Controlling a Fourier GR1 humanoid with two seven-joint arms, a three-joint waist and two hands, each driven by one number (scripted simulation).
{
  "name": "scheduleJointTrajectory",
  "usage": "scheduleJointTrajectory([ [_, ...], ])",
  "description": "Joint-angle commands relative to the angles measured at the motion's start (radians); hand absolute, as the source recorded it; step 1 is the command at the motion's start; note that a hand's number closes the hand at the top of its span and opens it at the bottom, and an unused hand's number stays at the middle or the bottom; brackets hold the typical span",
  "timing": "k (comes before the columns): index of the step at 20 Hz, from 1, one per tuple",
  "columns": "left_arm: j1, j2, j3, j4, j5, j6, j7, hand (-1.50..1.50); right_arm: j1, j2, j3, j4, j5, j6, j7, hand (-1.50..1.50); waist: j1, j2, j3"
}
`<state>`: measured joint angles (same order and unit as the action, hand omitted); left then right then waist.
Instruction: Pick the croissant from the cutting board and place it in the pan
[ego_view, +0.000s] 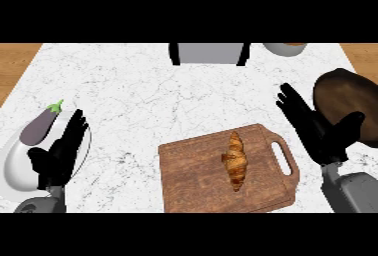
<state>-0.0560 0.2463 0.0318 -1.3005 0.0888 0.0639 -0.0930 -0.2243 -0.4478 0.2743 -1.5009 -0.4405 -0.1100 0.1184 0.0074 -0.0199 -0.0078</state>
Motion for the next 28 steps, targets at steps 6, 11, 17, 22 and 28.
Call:
scheduleJointTrajectory([
  [6,-0.195,0.014,0.005,-0.097,-0.029,0.049,0.045,0.0,-0.075,0.031,0.148,0.114,0.008,0.434,-0.244,1.5,0.033,0.028,0.014],
  [11,-0.164,0.012,0.019,-0.107,-0.005,0.051,0.12,0.0,0.076,-0.044,0.049,0.101,0.342,0.078,-0.587,-1.5,-0.035,0.012,0.011],
  [17,-0.131,-0.016,0.001,-0.151,-0.016,0.061,0.113,0.0,0.187,-0.291,-0.109,-0.012,0.329,0.159,-0.67,-1.5,-0.025,0.015,0.008],
  [22,-0.149,0.015,0.033,-0.121,0.008,0.025,0.106,0.0,0.115,-0.493,-0.105,-0.124,0.409,0.274,-0.481,-1.5,-0.024,0.015,0.005],
  [28,-0.22,0.008,0.044,-0.078,-0.005,0.033,0.131,0.0,-0.007,-0.502,-0.138,-0.298,0.336,0.381,-0.141,-1.5,-0.011,0.02,0.007],
])
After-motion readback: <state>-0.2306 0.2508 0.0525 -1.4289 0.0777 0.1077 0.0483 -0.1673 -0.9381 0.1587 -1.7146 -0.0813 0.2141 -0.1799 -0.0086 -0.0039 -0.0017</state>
